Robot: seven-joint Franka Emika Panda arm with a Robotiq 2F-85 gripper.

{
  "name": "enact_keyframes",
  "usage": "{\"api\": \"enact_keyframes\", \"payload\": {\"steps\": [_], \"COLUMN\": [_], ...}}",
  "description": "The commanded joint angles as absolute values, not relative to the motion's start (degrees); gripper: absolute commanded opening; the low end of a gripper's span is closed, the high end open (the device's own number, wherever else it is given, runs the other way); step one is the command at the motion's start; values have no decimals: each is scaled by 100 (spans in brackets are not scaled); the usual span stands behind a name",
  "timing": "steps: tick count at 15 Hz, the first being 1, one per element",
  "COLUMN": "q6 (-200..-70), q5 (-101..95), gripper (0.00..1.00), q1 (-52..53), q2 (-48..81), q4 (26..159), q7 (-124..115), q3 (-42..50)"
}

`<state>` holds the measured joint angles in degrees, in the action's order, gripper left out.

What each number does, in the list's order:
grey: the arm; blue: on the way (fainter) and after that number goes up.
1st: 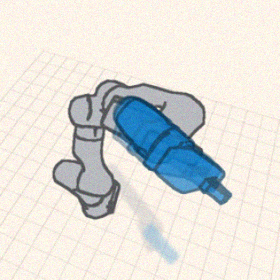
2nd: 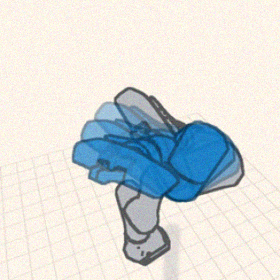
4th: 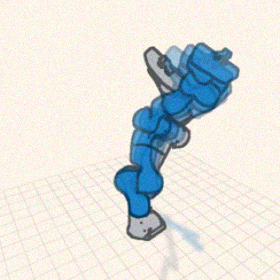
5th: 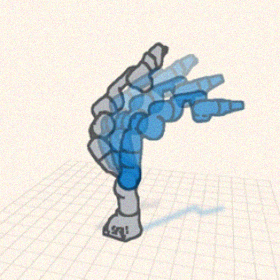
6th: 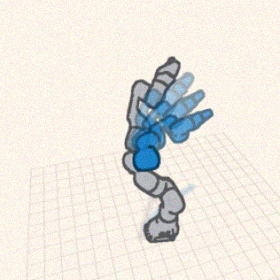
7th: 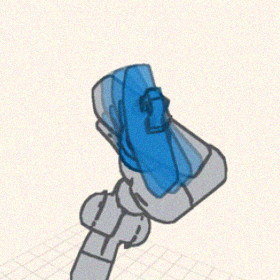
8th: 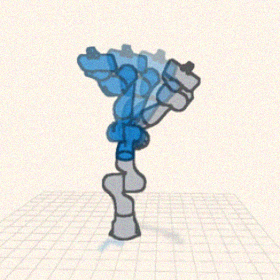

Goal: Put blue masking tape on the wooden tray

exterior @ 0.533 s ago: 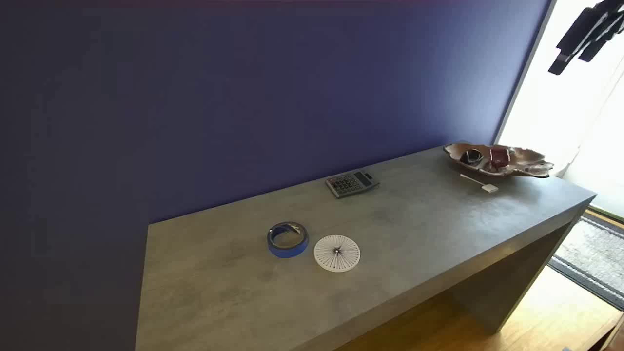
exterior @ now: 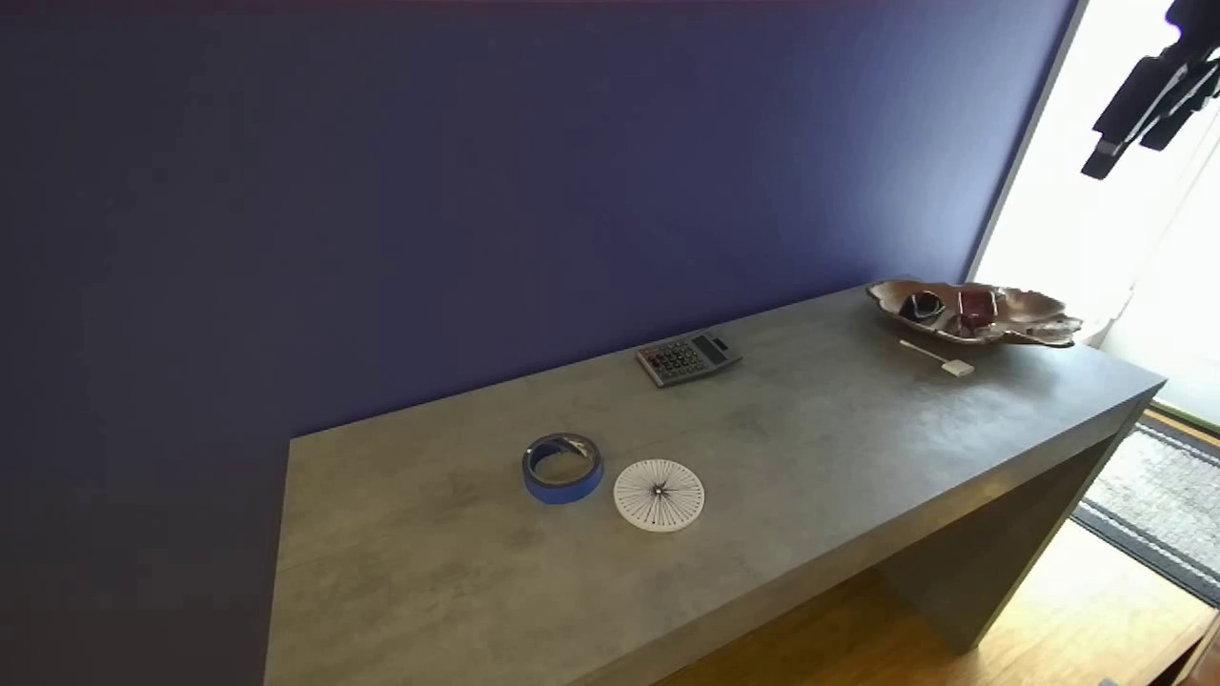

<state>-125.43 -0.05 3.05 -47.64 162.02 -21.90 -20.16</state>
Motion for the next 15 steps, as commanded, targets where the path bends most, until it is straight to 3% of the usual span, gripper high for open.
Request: {"api": "enact_keyframes", "payload": {"steps": [1,5,11,15], "q6": [-12526,-12526,-13220,-13724], "q5": [-85,-85,449,300], "gripper": [100,100,100,100], "q1": [383,383,1084,971], "q2": [-4744,-4744,-2598,-1202], "q4": [16191,16191,15403,14690], "q7": [-2247,-2247,-2125,-2204], "q3": [-1933,-1933,-2857,-3646]}}
